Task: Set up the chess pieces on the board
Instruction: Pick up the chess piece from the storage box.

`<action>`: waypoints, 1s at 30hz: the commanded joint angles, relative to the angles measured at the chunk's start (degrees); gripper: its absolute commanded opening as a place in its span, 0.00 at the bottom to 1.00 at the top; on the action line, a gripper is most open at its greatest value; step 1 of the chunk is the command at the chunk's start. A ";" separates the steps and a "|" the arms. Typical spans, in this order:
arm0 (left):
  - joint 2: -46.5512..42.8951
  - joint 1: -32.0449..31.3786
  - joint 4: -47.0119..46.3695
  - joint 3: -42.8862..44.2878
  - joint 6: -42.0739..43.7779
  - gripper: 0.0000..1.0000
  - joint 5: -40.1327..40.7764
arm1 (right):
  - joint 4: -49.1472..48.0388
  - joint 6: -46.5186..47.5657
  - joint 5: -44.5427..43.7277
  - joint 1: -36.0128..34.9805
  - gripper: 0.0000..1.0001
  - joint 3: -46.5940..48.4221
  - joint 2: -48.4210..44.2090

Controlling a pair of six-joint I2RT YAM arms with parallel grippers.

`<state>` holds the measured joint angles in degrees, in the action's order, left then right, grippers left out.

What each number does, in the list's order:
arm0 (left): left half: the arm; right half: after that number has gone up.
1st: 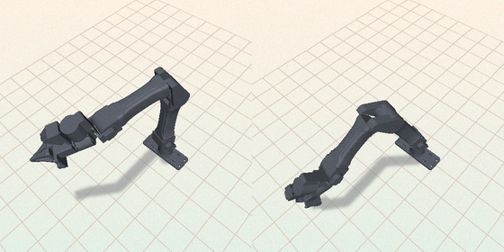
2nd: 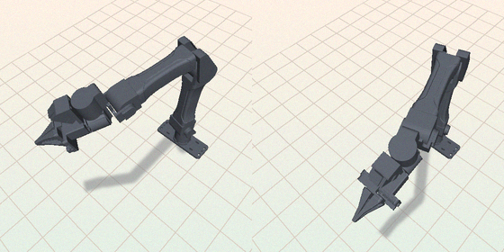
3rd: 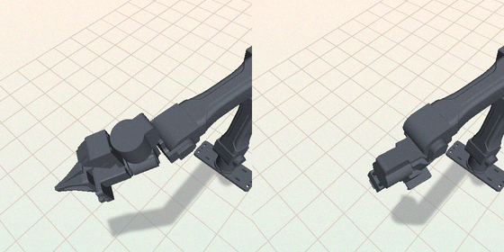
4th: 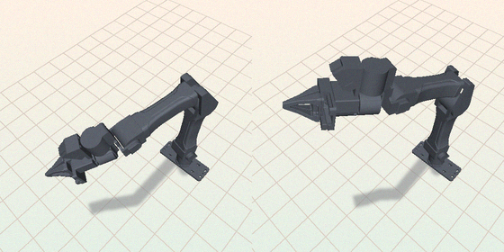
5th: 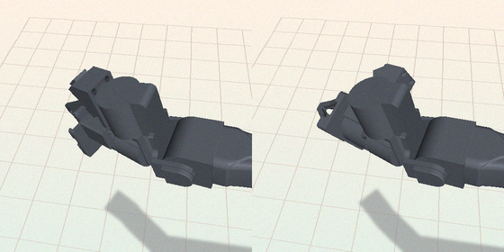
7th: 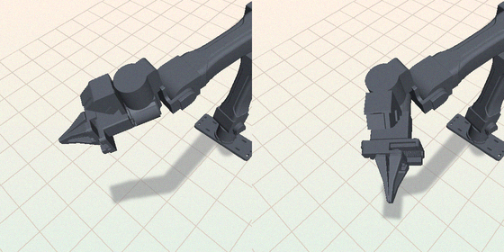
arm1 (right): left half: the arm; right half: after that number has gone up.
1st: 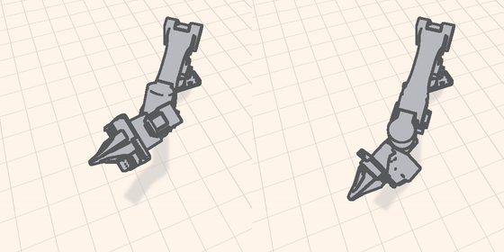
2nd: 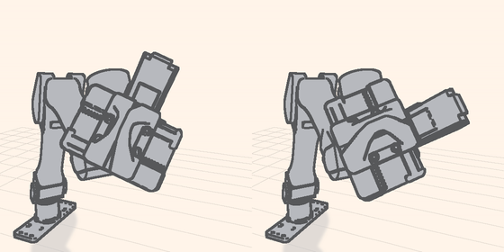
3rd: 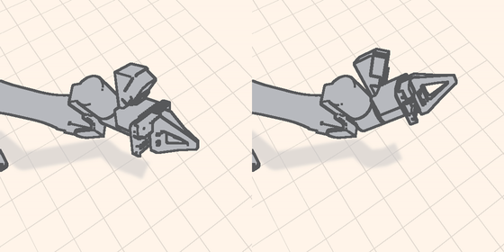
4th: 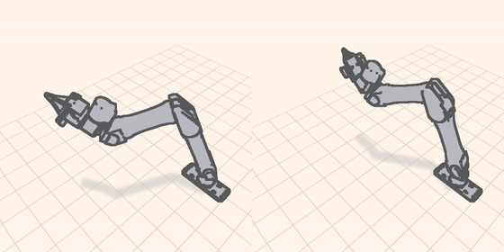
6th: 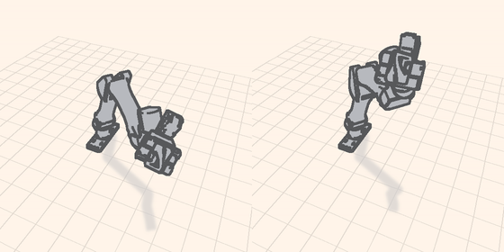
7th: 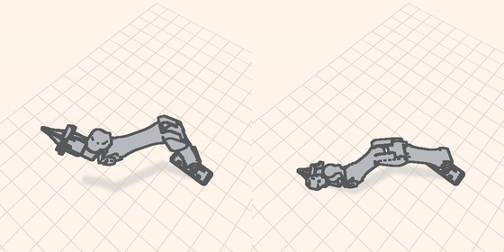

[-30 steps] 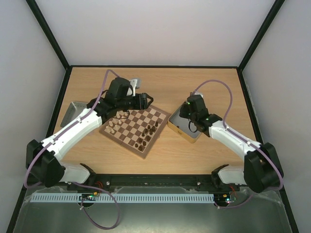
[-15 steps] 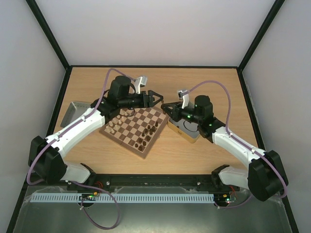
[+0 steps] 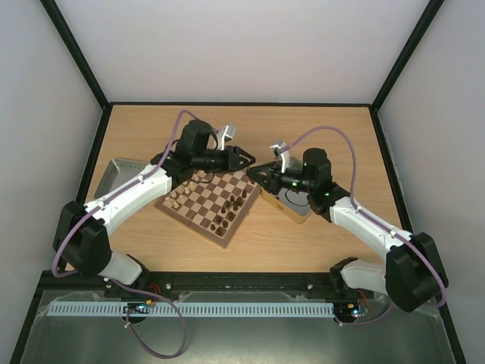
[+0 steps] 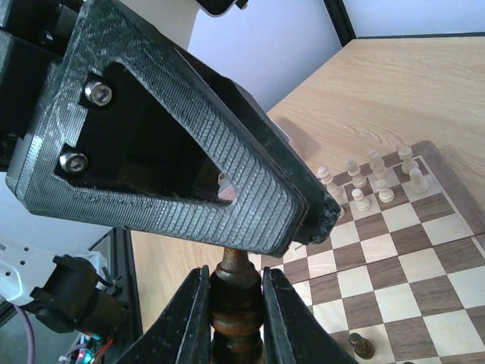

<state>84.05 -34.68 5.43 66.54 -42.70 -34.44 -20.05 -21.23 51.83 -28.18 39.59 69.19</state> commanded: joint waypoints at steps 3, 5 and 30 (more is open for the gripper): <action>-0.42 0.26 2.80 0.68 1.10 0.33 -2.04 | -1.82 0.69 0.45 0.06 0.15 2.02 0.62; -1.14 0.29 3.30 0.25 1.40 0.33 -1.81 | -1.57 0.49 0.49 0.07 0.15 2.28 1.08; 0.13 2.23 3.17 0.82 2.33 0.02 0.12 | 3.80 1.50 0.07 0.06 0.19 4.21 3.85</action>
<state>84.01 -33.78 8.16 66.37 -41.39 -35.79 -18.98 -21.10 51.72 -28.18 41.19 71.90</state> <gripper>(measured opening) 0.104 0.182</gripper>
